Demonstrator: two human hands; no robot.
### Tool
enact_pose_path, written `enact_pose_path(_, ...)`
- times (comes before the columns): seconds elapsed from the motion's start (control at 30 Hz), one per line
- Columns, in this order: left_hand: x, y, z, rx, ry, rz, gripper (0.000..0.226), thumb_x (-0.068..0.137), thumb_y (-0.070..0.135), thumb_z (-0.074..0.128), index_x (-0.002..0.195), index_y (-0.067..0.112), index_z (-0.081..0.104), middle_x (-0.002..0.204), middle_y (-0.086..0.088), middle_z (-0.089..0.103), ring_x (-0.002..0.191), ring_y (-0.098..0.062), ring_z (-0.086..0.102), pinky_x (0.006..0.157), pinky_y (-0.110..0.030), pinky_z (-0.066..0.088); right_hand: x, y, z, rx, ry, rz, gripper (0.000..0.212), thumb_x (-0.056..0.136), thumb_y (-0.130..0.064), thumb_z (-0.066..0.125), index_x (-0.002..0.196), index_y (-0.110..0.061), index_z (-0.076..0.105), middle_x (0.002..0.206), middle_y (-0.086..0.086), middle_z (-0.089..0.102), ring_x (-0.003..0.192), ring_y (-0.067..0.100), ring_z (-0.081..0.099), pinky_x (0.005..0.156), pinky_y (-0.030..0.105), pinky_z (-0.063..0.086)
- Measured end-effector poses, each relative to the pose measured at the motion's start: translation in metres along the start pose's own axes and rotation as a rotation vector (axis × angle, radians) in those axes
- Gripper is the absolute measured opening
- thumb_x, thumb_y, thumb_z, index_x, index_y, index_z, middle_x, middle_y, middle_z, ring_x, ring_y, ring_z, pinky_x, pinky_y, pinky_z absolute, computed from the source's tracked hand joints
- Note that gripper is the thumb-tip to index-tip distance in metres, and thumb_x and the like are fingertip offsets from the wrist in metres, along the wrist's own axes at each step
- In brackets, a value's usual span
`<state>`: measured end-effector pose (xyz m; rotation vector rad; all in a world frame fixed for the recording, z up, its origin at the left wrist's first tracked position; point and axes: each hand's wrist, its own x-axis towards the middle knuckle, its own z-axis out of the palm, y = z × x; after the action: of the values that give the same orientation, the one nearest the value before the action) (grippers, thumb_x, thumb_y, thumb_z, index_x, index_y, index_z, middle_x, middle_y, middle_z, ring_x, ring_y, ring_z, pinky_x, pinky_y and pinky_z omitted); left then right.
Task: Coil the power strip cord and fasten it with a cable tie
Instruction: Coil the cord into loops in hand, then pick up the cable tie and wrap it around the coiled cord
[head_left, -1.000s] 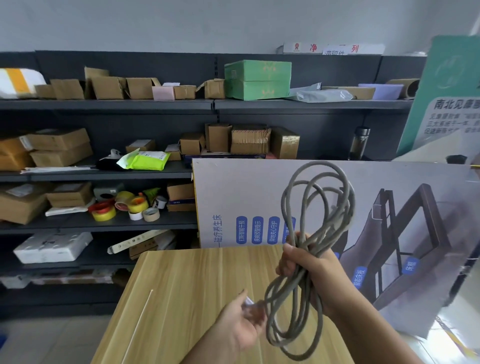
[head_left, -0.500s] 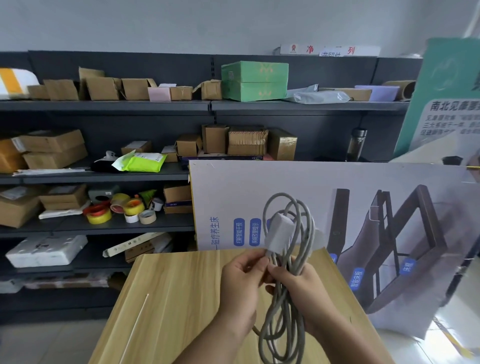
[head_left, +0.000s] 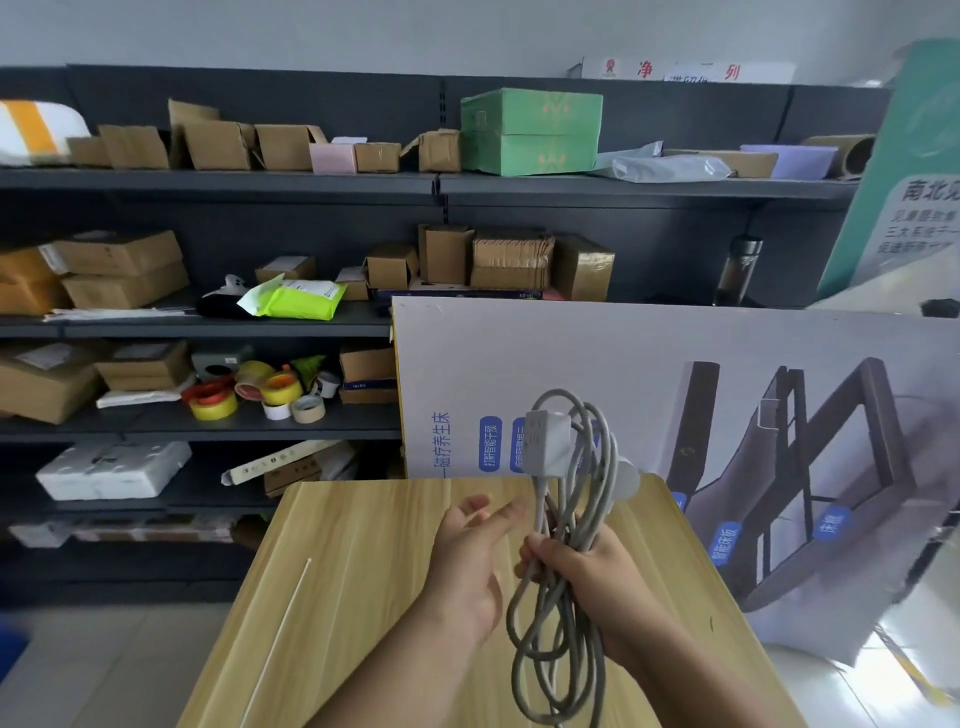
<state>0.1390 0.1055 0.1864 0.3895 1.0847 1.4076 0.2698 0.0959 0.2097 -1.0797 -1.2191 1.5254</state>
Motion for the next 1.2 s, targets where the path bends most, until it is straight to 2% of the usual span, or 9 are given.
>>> enact_pose_path(0.1,0.019,-0.01,-0.056,0.058,0.134,-0.066,0.024,0.08,0.019,0.076,0.099,0.017,0.061,0.116,-0.002,0.064,0.116,-0.02,0.053,0.106,-0.046,0.035,0.003,0.008,-0.006,-0.028,0.044,0.031,0.021,0.09,-0.009,0.064,0.07,-0.005,0.057,0.061,0.015,0.057,0.055,0.023,0.057,0.057,0.036,0.046)
enact_pose_path(0.2,0.04,-0.023,-0.136,0.133,0.414,-0.115,0.027,0.083,0.011,0.072,0.108,0.008,0.063,0.095,-0.003,0.065,0.093,-0.02,0.06,0.083,-0.04,0.047,0.006,0.017,-0.009,0.009,0.092,0.031,0.03,0.087,-0.004,0.065,0.06,-0.014,0.055,0.056,0.011,0.05,0.051,0.024,0.048,0.056,0.039,0.039)
enact_pose_path(0.27,0.047,-0.029,-0.187,0.22,0.555,-0.129,0.026,0.083,0.006,0.071,0.107,0.004,0.062,0.078,-0.005,0.06,0.067,-0.017,0.052,0.061,-0.031,0.04,0.009,0.024,-0.009,0.039,0.136,0.037,0.032,0.085,0.001,0.064,0.06,-0.015,0.051,0.052,0.008,0.047,0.048,0.023,0.045,0.053,0.038,0.038)
enact_pose_path(0.37,0.06,-0.034,-0.254,0.448,0.667,-0.124,0.023,0.082,0.007,0.071,0.103,0.003,0.064,0.089,-0.016,0.067,0.068,-0.024,0.054,0.063,-0.031,0.041,0.014,0.035,-0.002,0.07,0.168,0.06,0.033,0.085,0.005,0.061,0.065,-0.014,0.042,0.047,0.003,0.04,0.043,0.021,0.039,0.047,0.034,0.034)
enact_pose_path(0.53,0.097,-0.048,-0.337,0.839,0.676,-0.201,0.02,0.081,0.012,0.071,0.1,0.011,0.064,0.103,-0.015,0.07,0.079,-0.03,0.061,0.072,-0.035,0.049,0.022,0.064,0.019,0.021,0.186,0.092,0.039,0.084,0.004,0.061,0.056,-0.018,0.045,0.046,0.005,0.037,0.044,0.021,0.036,0.05,0.035,0.031)
enact_pose_path(0.63,0.128,-0.055,-0.371,1.092,0.629,-0.215,0.029,0.086,0.014,0.065,0.115,0.009,0.061,0.112,-0.011,0.067,0.087,-0.03,0.062,0.069,-0.03,0.044,0.03,0.092,0.031,-0.011,0.179,0.174,0.049,0.086,0.001,0.06,0.043,-0.018,0.047,0.043,0.003,0.038,0.046,0.021,0.033,0.054,0.037,0.028)
enact_pose_path(0.77,0.172,-0.06,-0.409,1.375,0.621,-0.298,0.018,0.089,0.02,0.057,0.098,0.004,0.058,0.099,-0.016,0.067,0.079,-0.032,0.061,0.061,-0.032,0.046,0.039,0.13,0.045,-0.046,0.175,0.262,0.051,0.087,0.001,0.06,0.042,-0.019,0.046,0.044,0.004,0.037,0.048,0.021,0.033,0.055,0.038,0.026)
enact_pose_path(0.93,0.206,-0.079,-0.447,1.54,0.635,-0.382,0.028,0.089,0.029,0.055,0.103,0.004,0.056,0.104,-0.019,0.065,0.09,-0.039,0.066,0.066,-0.038,0.053,0.047,0.155,0.061,-0.073,0.192,0.322,0.053,0.087,0.003,0.061,0.042,-0.019,0.043,0.044,0.007,0.037,0.046,0.021,0.035,0.054,0.037,0.028)
enact_pose_path(1.2,0.214,-0.097,-0.444,1.707,0.519,-0.398,0.019,0.095,0.013,0.047,0.103,-0.001,0.057,0.11,-0.021,0.064,0.098,-0.04,0.064,0.073,-0.041,0.052,0.068,0.16,0.068,-0.062,0.233,0.325,0.034,0.086,0.002,0.062,0.061,-0.009,0.042,0.051,0.012,0.037,0.048,0.023,0.038,0.055,0.04,0.033)
